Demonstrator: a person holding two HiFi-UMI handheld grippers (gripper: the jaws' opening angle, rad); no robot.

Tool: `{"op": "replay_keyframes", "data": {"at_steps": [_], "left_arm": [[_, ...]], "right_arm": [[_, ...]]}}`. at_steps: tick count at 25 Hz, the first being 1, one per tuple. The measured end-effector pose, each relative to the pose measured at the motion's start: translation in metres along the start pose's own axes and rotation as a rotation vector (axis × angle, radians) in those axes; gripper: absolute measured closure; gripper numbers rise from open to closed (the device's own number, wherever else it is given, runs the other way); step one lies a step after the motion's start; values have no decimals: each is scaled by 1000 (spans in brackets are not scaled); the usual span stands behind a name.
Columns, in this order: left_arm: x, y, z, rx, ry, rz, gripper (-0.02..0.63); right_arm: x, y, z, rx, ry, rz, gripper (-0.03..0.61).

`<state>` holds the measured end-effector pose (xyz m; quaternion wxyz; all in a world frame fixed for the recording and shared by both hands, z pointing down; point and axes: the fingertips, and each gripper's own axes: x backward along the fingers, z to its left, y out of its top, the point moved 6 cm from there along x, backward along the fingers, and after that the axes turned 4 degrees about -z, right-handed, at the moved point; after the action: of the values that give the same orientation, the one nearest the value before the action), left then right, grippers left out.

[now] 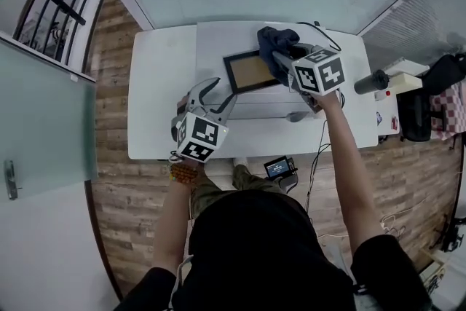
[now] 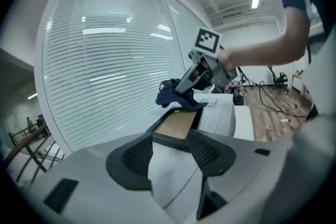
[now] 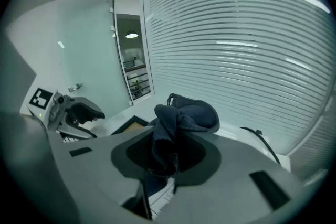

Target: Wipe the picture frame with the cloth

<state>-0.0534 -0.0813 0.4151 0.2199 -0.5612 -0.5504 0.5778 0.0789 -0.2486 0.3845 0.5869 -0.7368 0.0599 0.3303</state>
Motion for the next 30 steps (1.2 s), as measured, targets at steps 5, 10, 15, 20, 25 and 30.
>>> {"op": "replay_keyframes", "data": {"at_steps": [5, 10, 15, 20, 25, 30], "left_arm": [[-17, 6, 18, 73, -196, -14, 267], [-37, -6, 26, -29, -420, 101, 164], [-57, -23, 42, -38, -560, 124, 155], [-60, -22, 42, -86, -554, 151, 149], [-60, -16, 41, -119, -556, 122, 149], [-63, -17, 40, -124, -557, 132, 149]], "right_arm": [[-21, -23, -7, 3, -36, 108, 502], [-29, -30, 0, 22, -75, 151, 502], [-47, -25, 4, 26, -99, 247, 503], [-54, -16, 15, 88, -139, 370, 503], [-62, -17, 34, 20, -120, 386, 506], [-64, -21, 38, -31, -108, 308, 508]]}}
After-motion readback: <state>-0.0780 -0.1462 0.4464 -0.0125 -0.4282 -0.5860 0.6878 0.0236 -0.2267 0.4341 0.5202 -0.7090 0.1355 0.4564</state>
